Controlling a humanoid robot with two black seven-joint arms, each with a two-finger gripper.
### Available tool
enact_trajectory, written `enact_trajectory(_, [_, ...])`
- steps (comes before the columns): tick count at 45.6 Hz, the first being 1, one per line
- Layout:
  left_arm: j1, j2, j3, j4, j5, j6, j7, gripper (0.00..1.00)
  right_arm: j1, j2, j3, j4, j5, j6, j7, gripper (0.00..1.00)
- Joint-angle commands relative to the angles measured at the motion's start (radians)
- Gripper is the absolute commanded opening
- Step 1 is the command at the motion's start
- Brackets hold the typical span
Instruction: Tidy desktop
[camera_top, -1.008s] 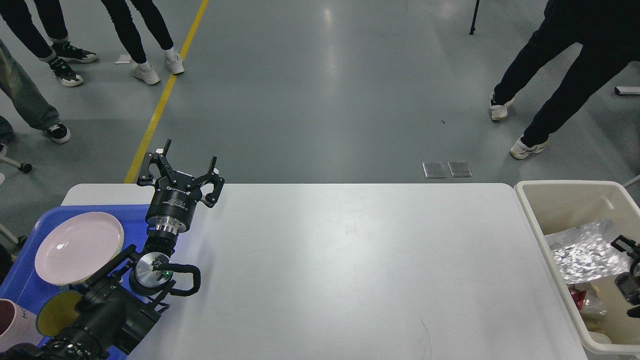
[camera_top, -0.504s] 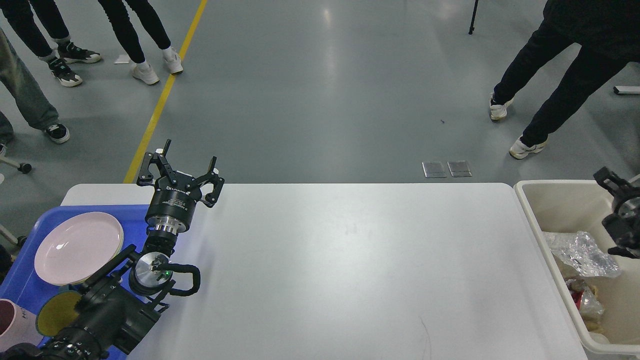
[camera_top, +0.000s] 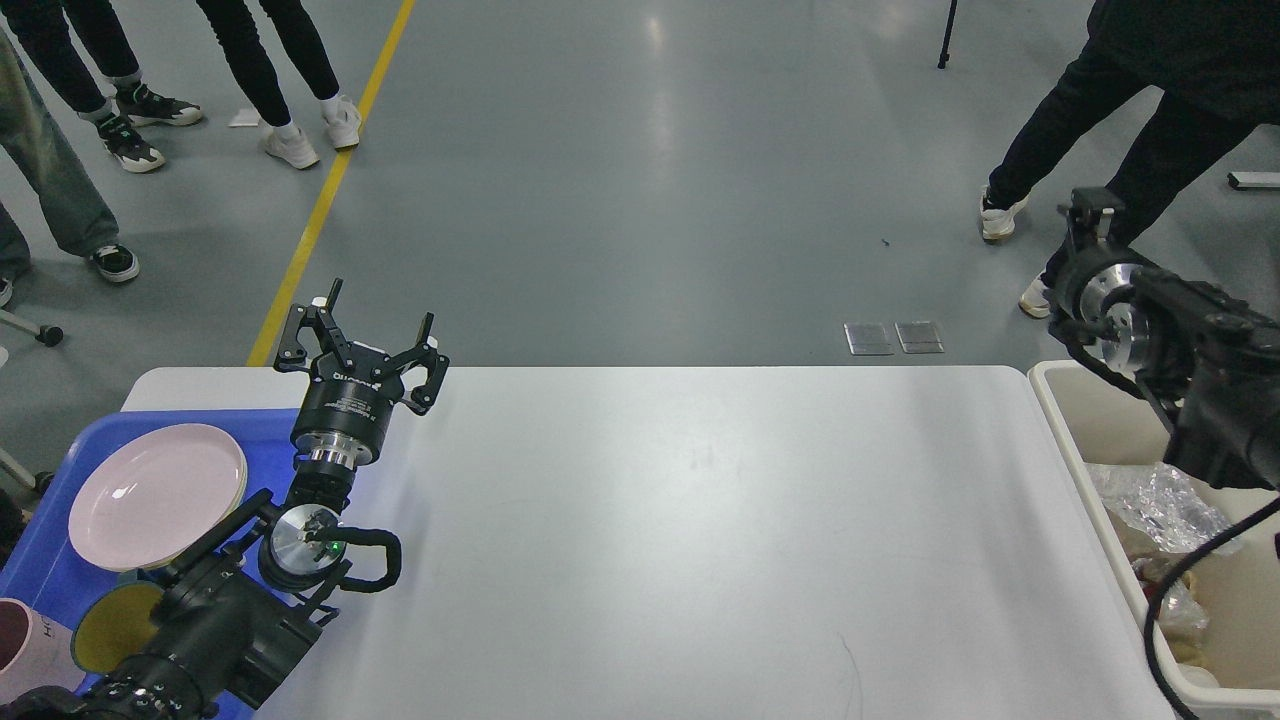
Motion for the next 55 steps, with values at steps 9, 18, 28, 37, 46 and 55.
enact_trajectory(9, [0.0,0.0,0.0,0.0,0.0,0.0,0.0,0.96,-0.104,0.105,0.241,0.073,0.002,0.006,-0.001,1.0])
enact_trajectory(18, [0.0,0.0,0.0,0.0,0.0,0.0,0.0,0.96,-0.117,0.14,0.237,0.076,0.002,0.009,-0.007,1.0])
enact_trajectory(28, [0.0,0.0,0.0,0.0,0.0,0.0,0.0,0.96,-0.115,0.16,0.25,0.082,0.004,0.009,-0.01,1.0])
enact_trajectory(37, [0.0,0.0,-0.002,0.0,0.0,0.0,0.0,0.96,-0.132,0.175,0.266,0.116,0.005,0.027,-0.002,1.0])
enact_trajectory(46, [0.0,0.0,0.0,0.0,0.0,-0.003,0.0,0.96,-0.231,0.208,0.422,0.162,0.005,0.09,-0.001,1.0])
enact_trajectory(55, [0.0,0.0,0.0,0.0,0.0,-0.005,0.0,0.96,-0.308,0.27,0.625,0.162,0.005,0.103,-0.001,1.0])
